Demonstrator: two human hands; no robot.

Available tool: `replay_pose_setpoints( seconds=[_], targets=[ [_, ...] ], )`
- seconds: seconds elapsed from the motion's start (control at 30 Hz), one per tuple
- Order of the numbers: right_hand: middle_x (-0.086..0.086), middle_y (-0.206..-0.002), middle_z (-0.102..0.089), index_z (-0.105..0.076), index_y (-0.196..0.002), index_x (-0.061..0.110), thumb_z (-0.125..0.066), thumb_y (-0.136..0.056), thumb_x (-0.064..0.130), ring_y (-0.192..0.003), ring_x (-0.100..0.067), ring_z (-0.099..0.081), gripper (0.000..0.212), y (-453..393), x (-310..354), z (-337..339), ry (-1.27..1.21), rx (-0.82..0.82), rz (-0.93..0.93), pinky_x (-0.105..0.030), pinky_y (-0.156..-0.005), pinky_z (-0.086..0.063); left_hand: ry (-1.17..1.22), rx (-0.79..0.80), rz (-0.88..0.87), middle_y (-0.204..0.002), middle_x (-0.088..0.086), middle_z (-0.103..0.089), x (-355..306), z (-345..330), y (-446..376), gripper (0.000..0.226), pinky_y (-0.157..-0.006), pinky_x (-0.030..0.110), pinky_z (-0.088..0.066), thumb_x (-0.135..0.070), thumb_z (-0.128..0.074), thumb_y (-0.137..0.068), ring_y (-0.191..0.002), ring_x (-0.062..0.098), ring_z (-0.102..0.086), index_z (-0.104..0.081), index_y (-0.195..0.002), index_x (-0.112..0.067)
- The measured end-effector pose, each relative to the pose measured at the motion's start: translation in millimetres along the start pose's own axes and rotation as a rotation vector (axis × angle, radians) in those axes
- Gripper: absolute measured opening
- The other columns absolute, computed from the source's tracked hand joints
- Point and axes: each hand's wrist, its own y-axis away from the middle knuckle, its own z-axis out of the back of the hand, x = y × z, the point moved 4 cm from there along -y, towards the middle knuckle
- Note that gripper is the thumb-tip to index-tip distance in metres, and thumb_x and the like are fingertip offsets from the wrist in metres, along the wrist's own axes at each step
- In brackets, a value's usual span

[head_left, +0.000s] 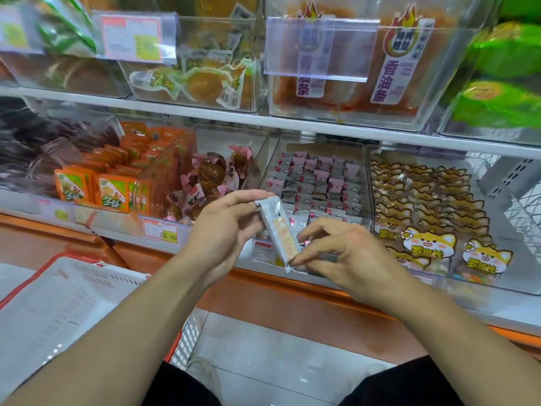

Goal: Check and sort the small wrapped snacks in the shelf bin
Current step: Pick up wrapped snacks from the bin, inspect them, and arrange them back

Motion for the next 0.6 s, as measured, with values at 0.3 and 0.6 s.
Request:
replay_pose_setpoints(
  seconds=[0.3,0.6],
  targets=[
    [0.01,-0.094,-0.076,-0.065,-0.092,0.027,-0.064,-0.097,0.016,-0.093,-0.007,-0.071,0.012,-13,-19,34,-0.714,-0.617,-0.176,-0.029,-0.082,-0.059,-0.437,0.055,-0.16,-0.097,0.008,-0.078,9,-8,-12,0.015,-0.076,0.021,-0.059,-0.013,-0.064,-0.098,-0.089,0.019,-0.076,-0.074,-0.109,-0.01],
    [0.016,-0.086,-0.068,-0.06,-0.09,0.036,-0.064,-0.097,0.035,-0.083,0.003,-0.062,0.008,-25,-44,46,-0.087,-0.415,-0.27,-0.022,-0.066,-0.052,-1.538,0.151,-0.696,-0.122,0.004,-0.068,27,-35,-37,0.028,-0.101,0.036,-0.038,-0.021,-0.062,-0.098,-0.119,0.022,-0.05,-0.069,-0.124,-0.015]
  ],
)
